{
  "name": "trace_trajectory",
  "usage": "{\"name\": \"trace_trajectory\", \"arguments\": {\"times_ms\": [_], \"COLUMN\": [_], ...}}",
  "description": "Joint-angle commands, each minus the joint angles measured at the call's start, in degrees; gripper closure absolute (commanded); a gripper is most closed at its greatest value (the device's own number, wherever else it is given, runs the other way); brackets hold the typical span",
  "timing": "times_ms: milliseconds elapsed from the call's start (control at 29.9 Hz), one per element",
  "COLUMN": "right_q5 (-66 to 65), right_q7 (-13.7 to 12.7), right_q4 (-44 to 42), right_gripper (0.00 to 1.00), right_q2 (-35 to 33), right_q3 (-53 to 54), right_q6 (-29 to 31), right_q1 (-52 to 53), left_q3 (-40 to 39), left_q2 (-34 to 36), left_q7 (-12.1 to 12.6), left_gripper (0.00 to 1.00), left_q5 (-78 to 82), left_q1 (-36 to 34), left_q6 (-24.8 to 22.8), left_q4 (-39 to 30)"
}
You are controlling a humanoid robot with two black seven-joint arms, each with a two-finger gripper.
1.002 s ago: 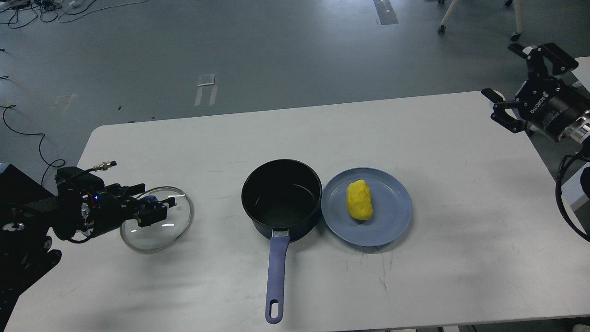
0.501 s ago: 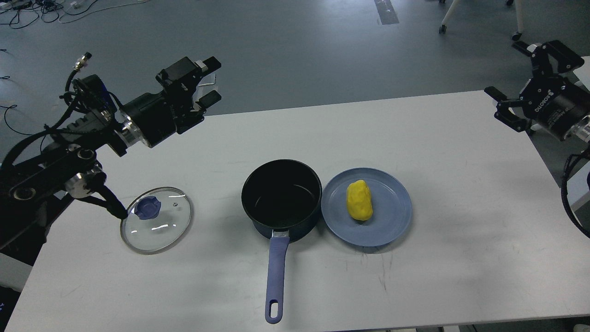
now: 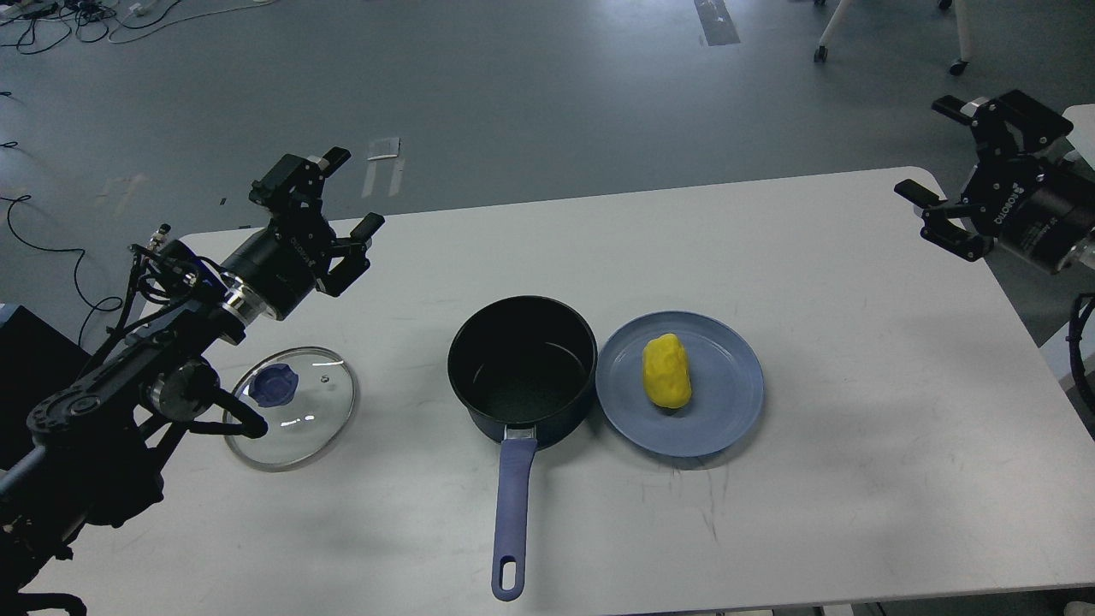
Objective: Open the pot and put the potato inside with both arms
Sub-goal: 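Release the lid and raise the left gripper away, then reach the right gripper down over the yellow potato on the plate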
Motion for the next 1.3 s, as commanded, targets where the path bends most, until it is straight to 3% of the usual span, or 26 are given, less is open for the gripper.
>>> {"name": "trace_trajectory", "arguments": {"times_ms": [0, 167, 267, 334, 501, 802, 1270], "right_q5": [-9.6, -25.0, -34.4, -38.7, -40.1, -40.1, -39.9], "right_q7": [0.0, 0.0, 0.0, 0.0, 0.0, 0.0, 0.0], "right_q4": [5.6, 9.4, 10.4, 10.3, 7.8, -4.9, -11.7], "right_gripper": [0.00, 0.00, 0.00, 0.00, 0.00, 0.00, 0.00], "right_q2": [-3.2, -4.9, -3.1, 0.3, 10.0, 28.9, 40.6], "right_q3": [-0.1, -6.0, -18.1, -27.5, -38.7, -52.7, -62.5], "right_q6": [0.0, 0.0, 0.0, 0.0, 0.0, 0.0, 0.0], "right_q1": [5.3, 14.7, 25.2, 32.9, 41.7, 44.9, 45.6], "left_q3": [-0.1, -0.1, -0.1, -0.1, -0.1, -0.1, -0.1], "left_q2": [-0.3, -0.4, -0.2, -0.1, -0.2, -0.4, 0.8], "left_q7": [0.0, 0.0, 0.0, 0.0, 0.0, 0.1, 0.0], "left_gripper": [0.02, 0.02, 0.02, 0.02, 0.02, 0.02, 0.02], "left_q5": [0.0, 0.0, 0.0, 0.1, 0.1, 0.1, 0.1], "left_q1": [-0.6, -0.7, -0.7, -0.7, -0.8, -1.5, -1.5], "left_q6": [0.0, 0.0, 0.0, 0.0, 0.0, 0.0, 0.0], "left_q4": [0.0, -0.1, -0.3, -0.5, -0.6, -0.7, -0.8]}}
